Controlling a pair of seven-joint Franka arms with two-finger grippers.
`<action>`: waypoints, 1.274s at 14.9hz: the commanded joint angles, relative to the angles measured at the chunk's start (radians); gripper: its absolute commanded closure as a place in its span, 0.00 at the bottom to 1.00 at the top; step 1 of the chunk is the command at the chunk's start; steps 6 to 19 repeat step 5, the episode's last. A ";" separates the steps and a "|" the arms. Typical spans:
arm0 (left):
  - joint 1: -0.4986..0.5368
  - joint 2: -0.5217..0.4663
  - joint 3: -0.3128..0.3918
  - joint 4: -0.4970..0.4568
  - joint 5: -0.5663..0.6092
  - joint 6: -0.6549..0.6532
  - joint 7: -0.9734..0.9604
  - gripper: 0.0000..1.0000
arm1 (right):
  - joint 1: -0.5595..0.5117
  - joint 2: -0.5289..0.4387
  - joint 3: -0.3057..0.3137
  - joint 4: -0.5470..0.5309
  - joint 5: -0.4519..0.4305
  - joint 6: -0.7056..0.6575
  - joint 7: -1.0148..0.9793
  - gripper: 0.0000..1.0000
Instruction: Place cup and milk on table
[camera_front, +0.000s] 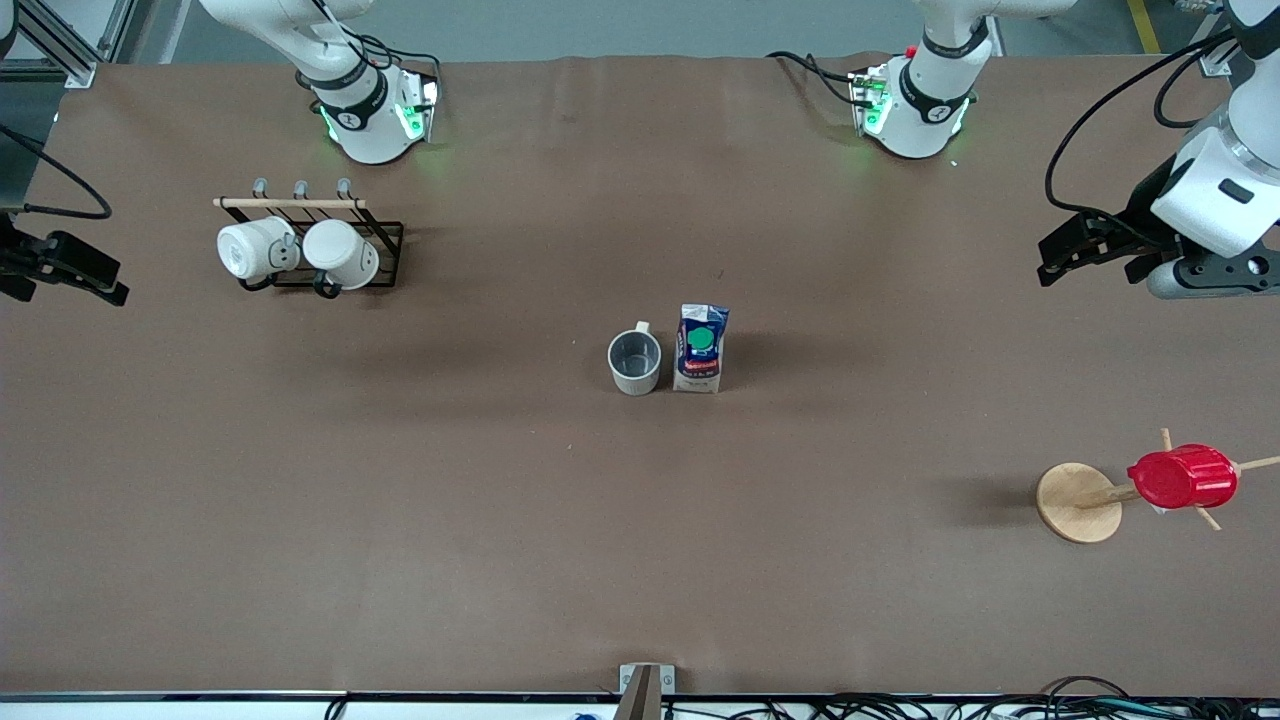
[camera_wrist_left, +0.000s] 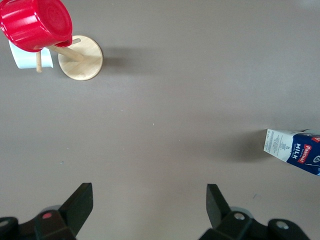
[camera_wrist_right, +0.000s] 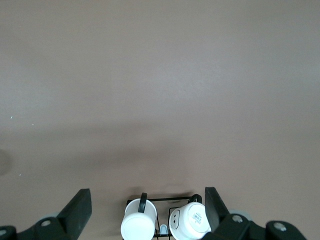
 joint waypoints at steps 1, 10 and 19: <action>-0.005 0.006 0.001 0.020 -0.002 0.003 -0.006 0.00 | -0.002 -0.006 0.002 0.005 0.018 -0.011 0.001 0.00; -0.005 0.008 0.001 0.020 0.007 0.010 -0.008 0.00 | -0.002 -0.006 0.002 0.005 0.018 -0.011 0.001 0.00; -0.005 0.008 0.001 0.020 0.007 0.010 -0.008 0.00 | -0.002 -0.006 0.002 0.005 0.018 -0.011 0.001 0.00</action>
